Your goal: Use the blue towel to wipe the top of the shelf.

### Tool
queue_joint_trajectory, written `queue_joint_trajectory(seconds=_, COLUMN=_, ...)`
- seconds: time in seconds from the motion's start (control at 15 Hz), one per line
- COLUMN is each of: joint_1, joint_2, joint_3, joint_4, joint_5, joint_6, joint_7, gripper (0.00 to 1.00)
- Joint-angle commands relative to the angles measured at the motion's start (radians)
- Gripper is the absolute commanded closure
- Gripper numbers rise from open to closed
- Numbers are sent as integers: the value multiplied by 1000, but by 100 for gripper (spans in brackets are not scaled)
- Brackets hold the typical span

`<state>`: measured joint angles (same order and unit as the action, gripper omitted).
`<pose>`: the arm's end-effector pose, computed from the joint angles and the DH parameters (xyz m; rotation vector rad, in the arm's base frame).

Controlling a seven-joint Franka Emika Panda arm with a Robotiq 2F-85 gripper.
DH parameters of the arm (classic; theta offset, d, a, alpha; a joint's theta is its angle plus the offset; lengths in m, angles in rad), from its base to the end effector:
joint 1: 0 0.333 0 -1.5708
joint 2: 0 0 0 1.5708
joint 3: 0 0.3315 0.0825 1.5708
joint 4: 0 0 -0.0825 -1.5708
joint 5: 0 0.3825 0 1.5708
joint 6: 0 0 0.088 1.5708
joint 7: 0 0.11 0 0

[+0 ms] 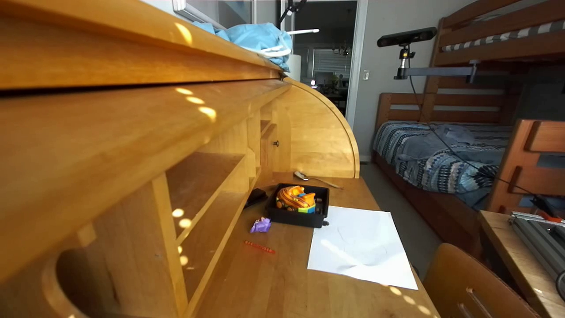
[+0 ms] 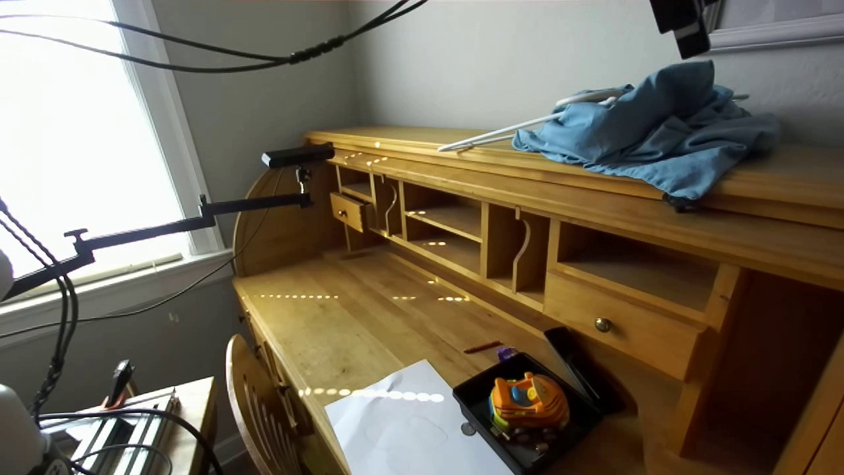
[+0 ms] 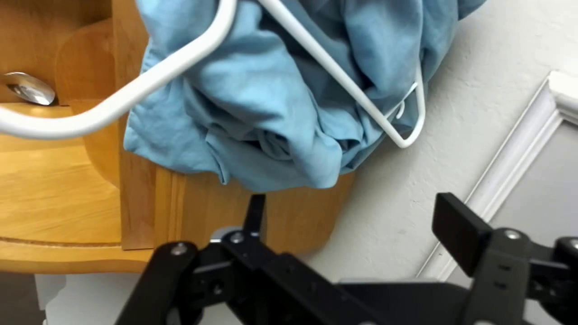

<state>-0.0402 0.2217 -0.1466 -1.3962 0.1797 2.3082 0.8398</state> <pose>0.6679 -0.1085 0.6755 -2.2798 1.3734 -0.8468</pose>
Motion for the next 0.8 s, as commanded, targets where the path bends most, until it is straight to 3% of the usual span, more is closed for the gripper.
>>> queue_joint_trajectory(seconds=0.0, joint_1=-6, joint_2=-85, joint_3=11, joint_4=-38, joint_5=-7, joint_6=-137, joint_7=-144, gripper=5)
queue_joint_trajectory(seconds=0.13, joint_1=-8, joint_2=-125, joint_3=15, joint_4=-53, joint_5=14, joint_6=-230, joint_7=-249, gripper=0)
queue_joint_trajectory(seconds=0.6, joint_1=-3, joint_2=-246, joint_3=0, joint_4=-65, joint_5=-56, joint_6=-609, joint_7=-535, gripper=0)
queue_joint_trajectory(seconds=0.73, joint_1=-3, joint_2=-275, joint_3=-1, joint_4=-78, joint_5=-81, joint_6=-661, joint_7=-587, gripper=0)
